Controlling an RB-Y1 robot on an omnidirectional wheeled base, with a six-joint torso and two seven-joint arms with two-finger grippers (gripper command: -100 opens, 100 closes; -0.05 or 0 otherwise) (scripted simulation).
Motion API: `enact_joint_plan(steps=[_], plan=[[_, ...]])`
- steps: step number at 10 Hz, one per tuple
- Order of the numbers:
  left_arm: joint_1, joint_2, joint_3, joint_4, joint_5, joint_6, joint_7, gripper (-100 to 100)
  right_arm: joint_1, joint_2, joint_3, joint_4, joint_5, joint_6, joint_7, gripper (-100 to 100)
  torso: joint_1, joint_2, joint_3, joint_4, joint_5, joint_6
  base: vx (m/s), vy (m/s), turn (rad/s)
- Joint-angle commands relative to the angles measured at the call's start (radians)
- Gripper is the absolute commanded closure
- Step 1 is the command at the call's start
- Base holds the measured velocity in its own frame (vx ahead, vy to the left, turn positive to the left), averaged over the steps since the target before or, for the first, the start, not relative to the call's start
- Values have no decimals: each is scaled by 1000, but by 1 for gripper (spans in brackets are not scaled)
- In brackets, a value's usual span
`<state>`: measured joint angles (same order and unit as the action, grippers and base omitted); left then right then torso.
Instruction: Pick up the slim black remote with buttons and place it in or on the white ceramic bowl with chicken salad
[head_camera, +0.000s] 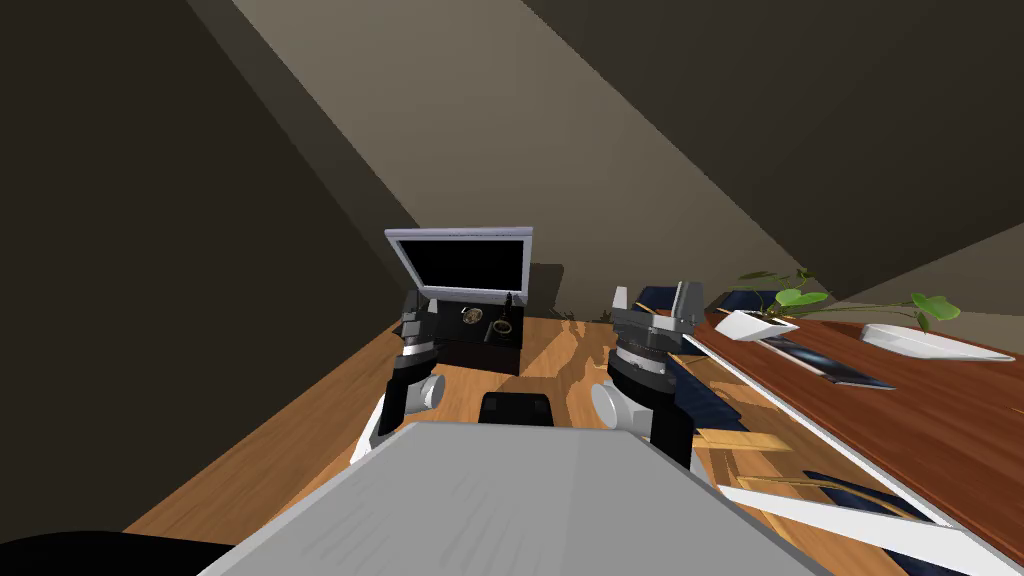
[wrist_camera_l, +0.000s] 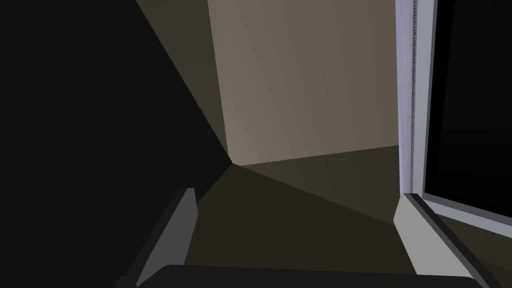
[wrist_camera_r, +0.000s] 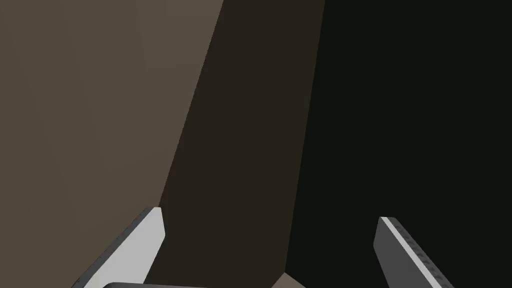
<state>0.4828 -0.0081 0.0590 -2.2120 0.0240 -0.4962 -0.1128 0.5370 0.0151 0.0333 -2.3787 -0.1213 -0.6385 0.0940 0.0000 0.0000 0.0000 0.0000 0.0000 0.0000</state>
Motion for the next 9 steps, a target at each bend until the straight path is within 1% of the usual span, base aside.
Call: enact_joint_plan(steps=[1,3,5,8,9], plan=[[-1,33,5,11,6,3,4,-100,0,0,0,0,0,0,0,0,0,0,0,0,0,0,-12,-7,-34],[-3,85,15,39,19,10,14,-100,0,0,0,0,0,0,0,0,0,2,1,0,0,0,-33,-12,-58],[-4,142,30,81,37,20,29,-100,0,0,0,0,0,0,0,0,0,3,2,1,0,0,-53,-14,-103],[-3,228,55,165,68,39,61,-100,0,0,0,0,0,0,0,0,-1,4,2,1,0,0,-56,-29,-146],[-2,257,62,194,78,47,74,-100,0,0,0,0,0,0,0,0,-1,4,2,1,0,0,-60,-28,-269]])
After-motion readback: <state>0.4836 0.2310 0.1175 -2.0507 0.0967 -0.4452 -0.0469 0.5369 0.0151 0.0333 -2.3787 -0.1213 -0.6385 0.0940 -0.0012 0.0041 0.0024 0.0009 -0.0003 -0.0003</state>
